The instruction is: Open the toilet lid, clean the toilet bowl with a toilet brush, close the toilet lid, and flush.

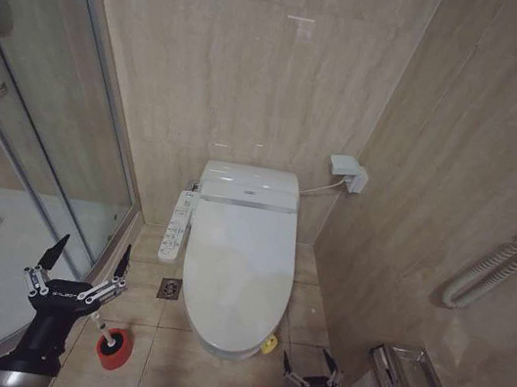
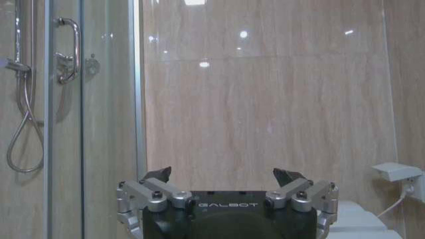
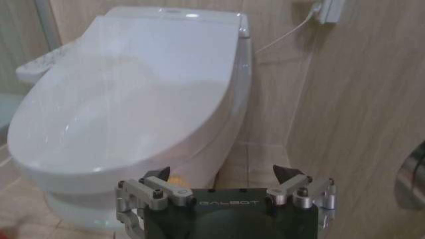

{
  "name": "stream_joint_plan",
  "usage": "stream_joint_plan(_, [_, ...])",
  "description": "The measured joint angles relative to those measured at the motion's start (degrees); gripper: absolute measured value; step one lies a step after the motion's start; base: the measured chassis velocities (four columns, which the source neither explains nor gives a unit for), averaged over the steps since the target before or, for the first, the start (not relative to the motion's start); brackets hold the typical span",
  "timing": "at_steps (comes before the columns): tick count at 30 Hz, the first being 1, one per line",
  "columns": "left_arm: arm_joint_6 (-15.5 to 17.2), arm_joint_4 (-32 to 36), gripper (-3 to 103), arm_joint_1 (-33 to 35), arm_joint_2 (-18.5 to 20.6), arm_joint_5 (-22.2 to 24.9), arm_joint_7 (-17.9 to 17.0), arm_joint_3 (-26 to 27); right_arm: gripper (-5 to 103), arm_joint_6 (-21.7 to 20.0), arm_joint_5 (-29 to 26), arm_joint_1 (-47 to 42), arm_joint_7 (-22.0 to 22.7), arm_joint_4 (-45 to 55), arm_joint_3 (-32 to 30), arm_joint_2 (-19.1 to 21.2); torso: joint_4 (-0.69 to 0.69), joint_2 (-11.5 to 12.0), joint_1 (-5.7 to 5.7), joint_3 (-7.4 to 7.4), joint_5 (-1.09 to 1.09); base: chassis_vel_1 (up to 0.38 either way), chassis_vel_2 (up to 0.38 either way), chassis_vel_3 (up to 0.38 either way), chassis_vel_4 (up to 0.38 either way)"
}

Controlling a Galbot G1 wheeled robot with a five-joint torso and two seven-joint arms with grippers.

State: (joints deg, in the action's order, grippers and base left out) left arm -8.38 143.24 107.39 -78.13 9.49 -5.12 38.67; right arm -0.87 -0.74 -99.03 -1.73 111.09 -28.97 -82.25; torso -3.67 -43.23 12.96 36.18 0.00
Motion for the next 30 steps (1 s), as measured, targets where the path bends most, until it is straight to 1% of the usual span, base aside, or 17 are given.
stream_joint_plan(6, [0.0, 0.0, 100, 0.0, 0.0, 0.0, 0.0, 0.0, 100, 0.01, 1.01, 3.5, 0.05, -4.19, 2.07, 0.18, 0.01, 0.0, 0.0, 0.0, 0.0, 0.0, 0.0, 0.0, 0.0])
stream_joint_plan(13, [0.0, 0.0, 100, 0.0, 0.0, 0.0, -0.01, 0.0, 100, 0.67, 1.51, 7.38, 0.1, -9.01, 2.71, 1.05, 0.0, 0.0, 0.0, 0.0, 0.0, 0.0, 0.0, 0.0, 0.0])
stream_joint_plan(20, [0.0, 0.0, 100, 0.0, 0.0, 0.0, 0.0, 0.0, 100, 3.85, 3.46, 11.77, -0.02, -16.22, 3.02, 1.63, 0.01, 0.01, 0.0, 0.0, 0.01, 0.0, 0.0, 0.0, 0.0])
stream_joint_plan(30, [0.0, 0.0, 100, 0.0, 0.0, 0.0, 0.0, 0.0, 100, 4.85, 4.3, 16.64, 0.59, -22.5, 3.43, 0.6, 0.01, 0.01, 0.0, 0.0, 0.0, 0.0, 0.0, 0.0, 0.0])
